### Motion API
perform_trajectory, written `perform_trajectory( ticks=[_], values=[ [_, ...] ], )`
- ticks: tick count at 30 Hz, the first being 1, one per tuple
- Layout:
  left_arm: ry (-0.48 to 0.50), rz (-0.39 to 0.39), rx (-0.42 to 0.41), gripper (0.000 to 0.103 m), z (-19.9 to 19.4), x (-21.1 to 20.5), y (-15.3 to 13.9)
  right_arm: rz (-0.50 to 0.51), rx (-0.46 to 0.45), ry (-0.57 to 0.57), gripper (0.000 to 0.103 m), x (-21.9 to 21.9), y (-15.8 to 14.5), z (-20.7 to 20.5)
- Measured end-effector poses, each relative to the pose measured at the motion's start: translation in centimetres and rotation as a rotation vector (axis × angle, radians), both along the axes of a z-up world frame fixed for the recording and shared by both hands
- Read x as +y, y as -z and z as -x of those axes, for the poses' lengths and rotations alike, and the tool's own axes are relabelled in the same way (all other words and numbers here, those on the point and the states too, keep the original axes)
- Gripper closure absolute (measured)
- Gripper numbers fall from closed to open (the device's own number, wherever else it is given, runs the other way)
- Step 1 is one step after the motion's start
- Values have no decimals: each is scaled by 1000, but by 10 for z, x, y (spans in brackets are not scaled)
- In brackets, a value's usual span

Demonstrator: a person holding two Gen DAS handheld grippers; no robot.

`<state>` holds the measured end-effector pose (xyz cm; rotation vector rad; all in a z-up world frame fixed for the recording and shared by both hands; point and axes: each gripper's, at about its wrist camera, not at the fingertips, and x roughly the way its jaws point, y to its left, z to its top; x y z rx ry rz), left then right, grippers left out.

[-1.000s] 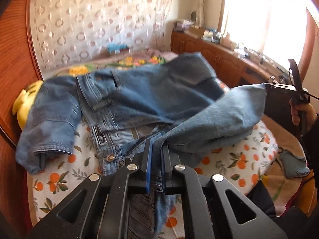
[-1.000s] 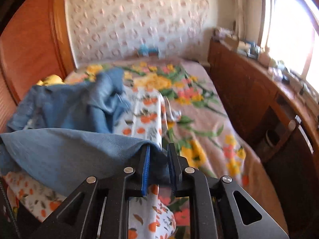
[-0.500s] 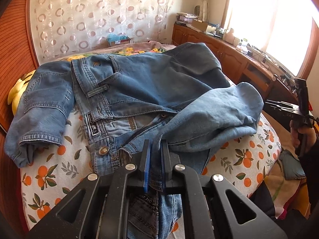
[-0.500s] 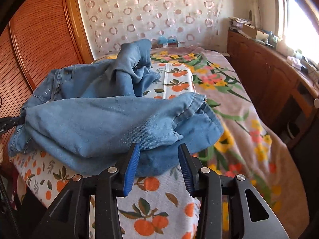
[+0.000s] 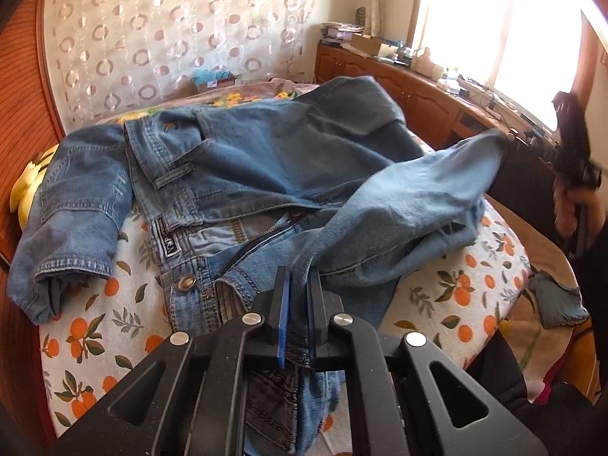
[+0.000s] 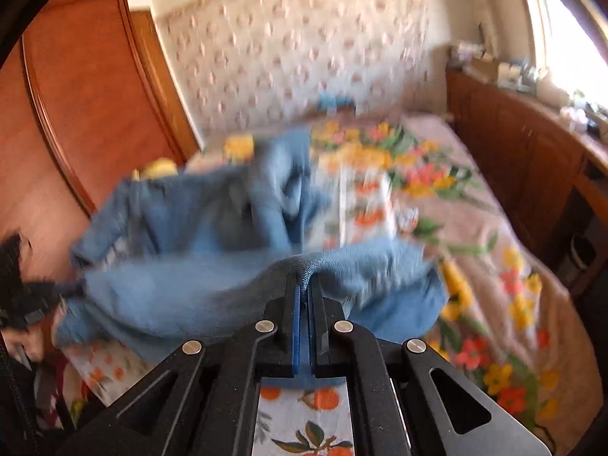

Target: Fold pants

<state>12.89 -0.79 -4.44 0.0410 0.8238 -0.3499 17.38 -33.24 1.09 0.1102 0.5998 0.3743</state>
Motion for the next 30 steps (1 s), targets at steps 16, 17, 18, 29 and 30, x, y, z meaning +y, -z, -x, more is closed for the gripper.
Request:
perform_trajectory(
  ticks=[16, 17, 18, 29, 30],
  values=[
    [164, 19, -70, 96, 85, -43, -26, 108, -59, 33, 100, -29, -53, 112],
    [162, 16, -75, 96, 92, -45, -29, 108, -59, 32, 100, -34, -55, 124],
    [166, 14, -79, 96, 97, -47, -31, 112, -60, 30, 100, -38, -62, 144],
    [129, 8, -62, 97, 119, -36, -23, 154, 140, 38, 100, -41, -16, 163],
    [118, 7, -61, 97, 119, -33, -22, 155, 156, 31, 100, -40, -13, 162]
  ],
)
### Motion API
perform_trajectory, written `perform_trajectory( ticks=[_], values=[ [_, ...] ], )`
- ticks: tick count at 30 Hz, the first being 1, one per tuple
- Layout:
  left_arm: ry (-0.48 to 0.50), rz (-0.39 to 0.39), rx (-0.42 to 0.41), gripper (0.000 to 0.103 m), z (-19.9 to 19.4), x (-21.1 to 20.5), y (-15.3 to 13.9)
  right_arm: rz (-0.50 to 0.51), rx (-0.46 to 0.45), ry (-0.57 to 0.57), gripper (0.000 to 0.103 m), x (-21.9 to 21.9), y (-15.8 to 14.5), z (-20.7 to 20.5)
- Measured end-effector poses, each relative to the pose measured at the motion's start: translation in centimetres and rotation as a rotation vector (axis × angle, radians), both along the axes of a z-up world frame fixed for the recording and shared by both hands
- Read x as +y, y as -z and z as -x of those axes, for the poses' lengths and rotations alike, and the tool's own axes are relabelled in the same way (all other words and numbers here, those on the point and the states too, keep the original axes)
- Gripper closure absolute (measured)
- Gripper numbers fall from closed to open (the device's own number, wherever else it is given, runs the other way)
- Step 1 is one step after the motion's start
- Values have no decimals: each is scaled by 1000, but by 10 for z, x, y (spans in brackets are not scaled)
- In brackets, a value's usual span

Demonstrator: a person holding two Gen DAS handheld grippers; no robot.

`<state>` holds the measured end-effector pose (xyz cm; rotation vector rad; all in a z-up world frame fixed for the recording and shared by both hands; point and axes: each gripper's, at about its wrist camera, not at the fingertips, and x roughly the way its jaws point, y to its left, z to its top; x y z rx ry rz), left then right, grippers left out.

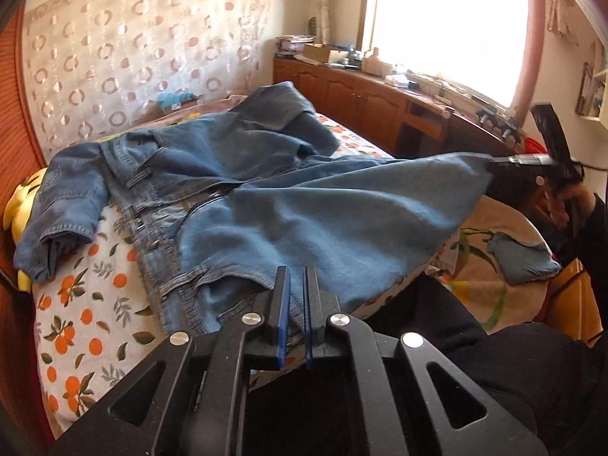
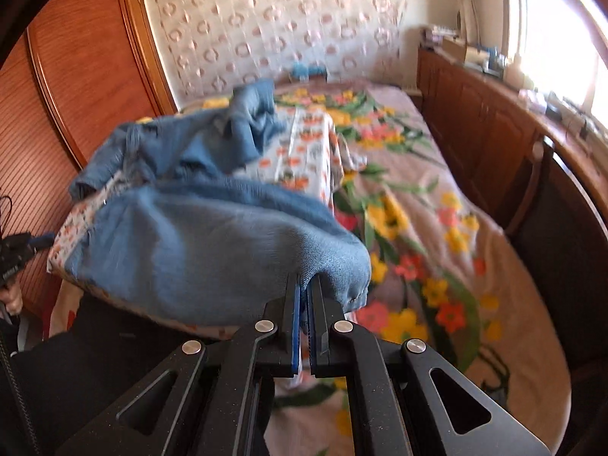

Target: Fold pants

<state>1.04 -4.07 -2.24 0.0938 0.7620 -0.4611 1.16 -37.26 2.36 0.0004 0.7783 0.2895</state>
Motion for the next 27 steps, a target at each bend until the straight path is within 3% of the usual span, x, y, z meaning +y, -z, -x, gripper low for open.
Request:
perform_trajectory(
  ticks=[5, 7, 9, 17, 21, 26, 27],
  values=[
    [-80, 14, 7, 81, -6, 27, 6, 25, -13, 29, 89, -2, -18, -5],
    [-113, 18, 10, 66, -7, 38, 11, 47, -48, 62, 83, -5, -26, 0],
    [-152, 25, 21, 57, -7, 51, 17, 52, -71, 85, 73, -6, -34, 1],
    [-237, 18, 79, 57, -16, 73, 49, 36, -155, 69, 68, 29, -30, -4],
    [-235, 20, 116, 57, -15, 72, 65, -22, -153, 6, 62, 46, 0, -27],
    [-228, 21, 122, 58, -10, 70, 75, -23, -143, -44, 62, 82, 33, -57],
    [-223, 21, 117, 62, -9, 70, 76, -15, -140, -47, 62, 87, 38, -65]
  ],
)
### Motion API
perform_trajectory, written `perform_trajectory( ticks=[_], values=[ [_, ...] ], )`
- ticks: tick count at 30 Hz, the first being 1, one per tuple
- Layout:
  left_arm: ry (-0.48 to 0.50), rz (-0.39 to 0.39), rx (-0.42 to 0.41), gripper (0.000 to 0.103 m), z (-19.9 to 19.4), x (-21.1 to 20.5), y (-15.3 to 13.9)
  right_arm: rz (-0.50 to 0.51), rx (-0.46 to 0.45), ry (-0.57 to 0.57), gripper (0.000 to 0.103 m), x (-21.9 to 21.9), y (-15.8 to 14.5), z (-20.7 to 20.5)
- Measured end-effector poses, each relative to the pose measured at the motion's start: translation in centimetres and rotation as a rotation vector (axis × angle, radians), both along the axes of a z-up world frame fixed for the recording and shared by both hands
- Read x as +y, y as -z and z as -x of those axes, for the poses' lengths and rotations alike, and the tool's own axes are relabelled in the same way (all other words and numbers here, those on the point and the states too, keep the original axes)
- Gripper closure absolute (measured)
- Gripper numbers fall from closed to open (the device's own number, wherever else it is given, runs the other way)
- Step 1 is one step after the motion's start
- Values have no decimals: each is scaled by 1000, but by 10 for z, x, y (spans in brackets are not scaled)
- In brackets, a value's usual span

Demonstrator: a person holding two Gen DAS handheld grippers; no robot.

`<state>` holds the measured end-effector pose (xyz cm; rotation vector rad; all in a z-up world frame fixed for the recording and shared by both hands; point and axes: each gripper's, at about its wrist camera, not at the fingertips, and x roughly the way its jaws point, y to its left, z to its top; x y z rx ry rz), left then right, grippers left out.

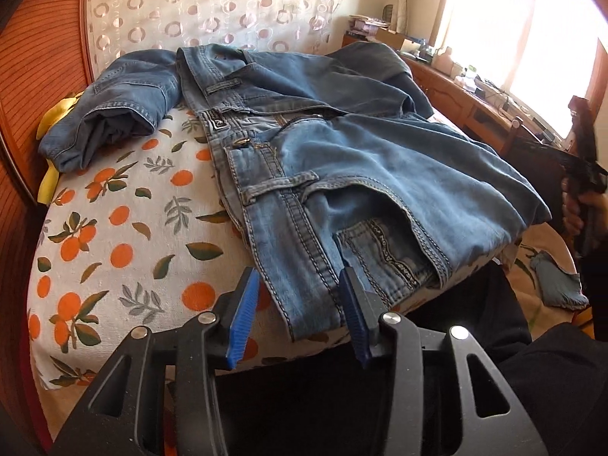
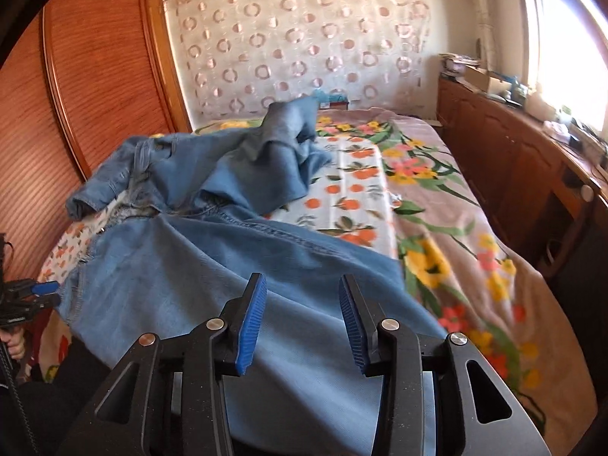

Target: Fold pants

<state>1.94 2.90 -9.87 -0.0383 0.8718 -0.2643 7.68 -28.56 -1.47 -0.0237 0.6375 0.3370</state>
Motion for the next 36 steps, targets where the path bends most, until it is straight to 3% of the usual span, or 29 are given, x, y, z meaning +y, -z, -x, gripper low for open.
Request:
perform_trajectory(
  ticks=[2, 4, 7, 14, 21, 24, 29, 31, 34, 36],
  values=[
    [2, -21, -16, 71, 2, -3, 0, 2, 10, -4, 62, 10, 9, -9],
    [6, -43, -31, 92, 3, -5, -1, -4, 21, -10, 62, 12, 12, -15],
    [24, -38, -31, 100, 5, -5, -3, 11, 26, -5, 62, 17, 12, -24],
    [2, -3, -91, 101, 19, 10, -30, 45, 17, 2, 61, 24, 4, -30],
    [-62, -41, -147, 101, 44, 30, -62, 51, 13, -4, 61, 21, 6, -31],
    [-25, -54, -105, 100, 47, 37, -60, 51, 15, -12, 61, 20, 6, -31],
    [-52, -48, -85, 99, 40, 39, -53, 51, 27, -29, 61, 26, 13, -40],
    [-62, -12, -98, 88, 37, 44, -58, 51, 31, -41, 60, 31, 14, -45],
    [-66, -40, -114, 75, 28, 44, -63, 59, 18, -65, 58, 42, 16, -53],
    [-59, -40, -115, 71, 14, 43, -64, 60, 10, -66, 53, 48, 17, -61]
  ],
)
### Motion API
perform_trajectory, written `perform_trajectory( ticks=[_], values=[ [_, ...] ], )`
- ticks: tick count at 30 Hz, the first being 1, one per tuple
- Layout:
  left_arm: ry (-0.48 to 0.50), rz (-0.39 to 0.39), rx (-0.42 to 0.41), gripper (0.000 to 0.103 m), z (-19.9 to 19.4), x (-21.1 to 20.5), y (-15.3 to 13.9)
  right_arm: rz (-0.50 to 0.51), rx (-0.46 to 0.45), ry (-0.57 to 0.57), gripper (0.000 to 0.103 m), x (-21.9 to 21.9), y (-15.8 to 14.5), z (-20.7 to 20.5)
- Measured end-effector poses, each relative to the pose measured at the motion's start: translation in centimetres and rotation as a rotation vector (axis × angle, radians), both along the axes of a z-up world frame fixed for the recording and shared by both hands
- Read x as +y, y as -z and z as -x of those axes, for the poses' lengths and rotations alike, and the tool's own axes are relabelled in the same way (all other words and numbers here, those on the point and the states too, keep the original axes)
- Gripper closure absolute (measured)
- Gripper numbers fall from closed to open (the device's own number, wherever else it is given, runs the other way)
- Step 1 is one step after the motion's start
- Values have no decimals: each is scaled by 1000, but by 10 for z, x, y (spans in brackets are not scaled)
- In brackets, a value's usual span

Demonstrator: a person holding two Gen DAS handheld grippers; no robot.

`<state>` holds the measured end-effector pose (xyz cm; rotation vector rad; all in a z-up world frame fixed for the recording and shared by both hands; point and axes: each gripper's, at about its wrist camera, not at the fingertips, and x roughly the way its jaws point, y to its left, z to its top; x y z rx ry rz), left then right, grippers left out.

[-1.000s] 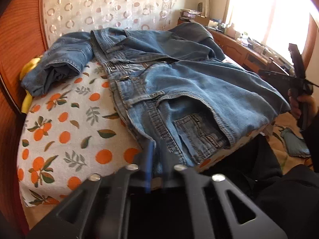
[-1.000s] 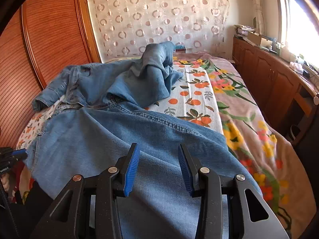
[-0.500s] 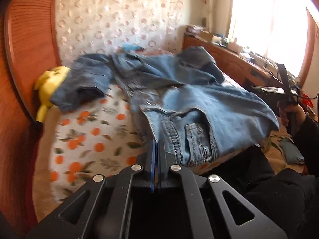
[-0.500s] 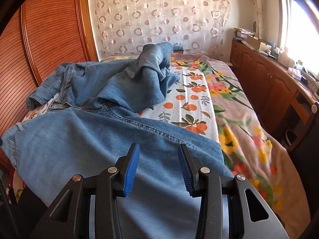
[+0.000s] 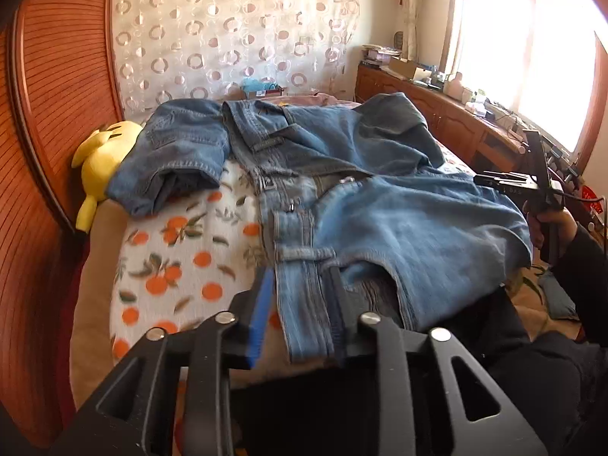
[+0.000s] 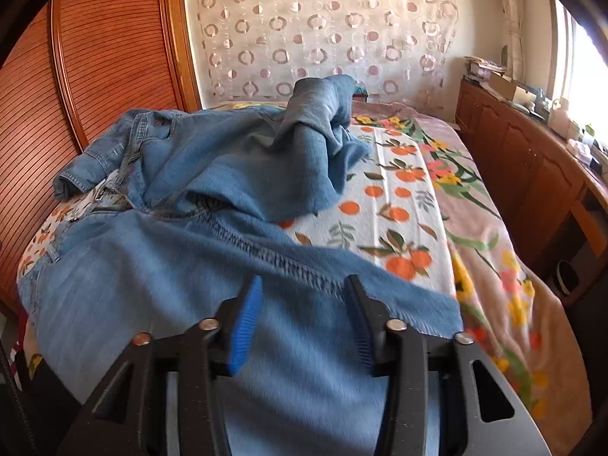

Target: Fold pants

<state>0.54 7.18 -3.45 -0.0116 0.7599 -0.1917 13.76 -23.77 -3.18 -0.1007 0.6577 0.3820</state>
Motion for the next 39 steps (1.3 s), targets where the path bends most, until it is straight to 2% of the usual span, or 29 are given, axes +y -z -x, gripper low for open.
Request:
perform_trajectory(
  ticks=[9, 17, 19, 23, 27, 28, 32, 35, 36, 39],
  values=[
    [19, -33, 26, 71, -88, -13, 14, 72, 16, -8, 52, 21, 23, -29],
    [-2, -75, 146, 71, -150, -16, 56, 86, 22, -7, 52, 26, 33, -33],
    [6, -77, 170, 71, -153, -19, 66, 79, 18, -7, 52, 25, 34, -32],
    [3, -114, 133, 71, -143, -24, 70, 59, 19, -2, 52, 21, 34, -30],
    [-7, -93, 130, 72, -142, -22, 71, 50, 25, -2, 52, 20, 34, -30],
    [2, -78, 133, 76, -142, -21, 71, 49, 25, -1, 52, 19, 33, -31],
    [22, -122, 118, 82, -140, -31, 68, 47, 24, 3, 52, 20, 33, -29],
    [20, -121, 103, 87, -137, -32, 66, 45, 26, 8, 52, 21, 34, -30],
    [13, -118, 85, 98, -134, -32, 63, 43, 27, 8, 52, 21, 34, -30],
    [-26, -109, 33, 100, -124, -27, 48, 42, 29, 9, 52, 21, 34, -30]
  ],
)
